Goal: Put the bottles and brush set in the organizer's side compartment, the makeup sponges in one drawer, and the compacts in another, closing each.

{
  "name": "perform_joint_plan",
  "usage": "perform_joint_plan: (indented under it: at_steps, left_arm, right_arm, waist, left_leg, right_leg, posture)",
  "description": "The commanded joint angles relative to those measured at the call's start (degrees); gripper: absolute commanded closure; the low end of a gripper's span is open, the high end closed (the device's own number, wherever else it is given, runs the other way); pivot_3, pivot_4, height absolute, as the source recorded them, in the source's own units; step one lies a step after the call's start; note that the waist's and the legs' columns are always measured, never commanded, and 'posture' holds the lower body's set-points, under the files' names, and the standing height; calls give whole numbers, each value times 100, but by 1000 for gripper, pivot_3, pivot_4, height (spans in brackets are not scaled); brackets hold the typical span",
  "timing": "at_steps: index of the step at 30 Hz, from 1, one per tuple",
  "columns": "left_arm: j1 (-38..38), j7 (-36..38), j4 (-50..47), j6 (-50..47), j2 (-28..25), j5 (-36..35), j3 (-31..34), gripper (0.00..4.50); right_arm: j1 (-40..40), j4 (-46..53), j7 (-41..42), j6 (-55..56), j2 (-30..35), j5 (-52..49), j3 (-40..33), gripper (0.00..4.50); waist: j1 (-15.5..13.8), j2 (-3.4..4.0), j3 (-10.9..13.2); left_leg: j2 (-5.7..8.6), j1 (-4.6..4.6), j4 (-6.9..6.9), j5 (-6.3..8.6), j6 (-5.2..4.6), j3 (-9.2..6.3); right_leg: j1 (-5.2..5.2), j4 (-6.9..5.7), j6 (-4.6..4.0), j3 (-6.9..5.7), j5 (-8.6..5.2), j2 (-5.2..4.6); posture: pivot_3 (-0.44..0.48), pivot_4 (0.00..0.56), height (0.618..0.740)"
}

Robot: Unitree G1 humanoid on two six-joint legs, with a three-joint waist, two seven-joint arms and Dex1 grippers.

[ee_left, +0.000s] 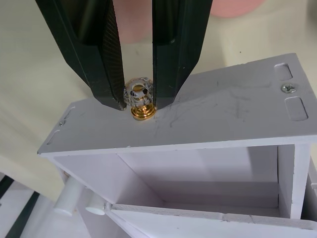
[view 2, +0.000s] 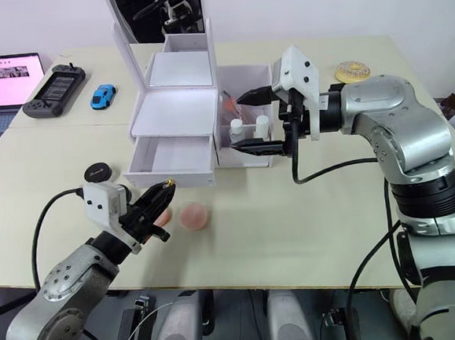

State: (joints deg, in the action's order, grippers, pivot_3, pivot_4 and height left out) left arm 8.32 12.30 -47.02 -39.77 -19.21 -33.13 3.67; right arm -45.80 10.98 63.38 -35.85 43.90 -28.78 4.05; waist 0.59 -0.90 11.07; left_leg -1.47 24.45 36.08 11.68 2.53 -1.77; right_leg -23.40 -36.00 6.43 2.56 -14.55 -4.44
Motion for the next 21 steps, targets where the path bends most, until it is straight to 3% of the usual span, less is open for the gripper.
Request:
perform_joint_plan:
  at_steps: [1,6,9,15,18,21]
  left_arm:
    - [3,101,-294,-70,-97,-131,-184,4215]
    - [231,288,-259,23,-163,-498,231,1744]
    - [664,523,-322,207,-235,-968,868,156]
    - [1706,1893,53,518,-1037,-1975,2470,43]
    - [1913,2625,947,794,-1549,-1809,3290,43]
    - [1609,3067,2067,1200,-2082,-1396,3756,43]
  right_arm:
    - [-94,51,8,120,56,5,-182,0]
    - [65,-131,332,377,338,54,-338,0]
    - [322,-511,747,731,777,150,-499,0]
    - [858,-1053,1011,1283,1040,115,-960,0]
    - [1084,-1413,914,1470,1038,166,-1192,0]
    - [1366,-2235,870,2372,1066,607,-1312,0]
  waist:
    - [-1,0,0]
    - [16,0,0]
    - [20,-2,1]
    - [64,-1,3]
    - [65,0,3]
    - [43,-4,3]
  left_leg:
    - [0,0,0,0,0,0]
    - [0,0,-1,0,0,2]
    - [-1,0,-4,0,0,3]
    - [-3,-2,-7,1,1,15]
    - [-4,-3,-4,2,2,15]
    - [-4,-2,-3,5,8,20]
  right_leg:
    - [0,0,0,0,0,0]
    - [-1,1,0,1,0,-1]
    - [-4,2,-1,1,0,-1]
    - [-16,2,-2,9,-1,-5]
    - [-27,2,-5,8,1,-5]
    - [-47,19,-12,8,5,-10]
  posture:
    - [0,150,738]
    - [0,150,738]
    - [0,150,738]
    - [0,150,738]
    - [0,150,738]
    - [0,150,738]
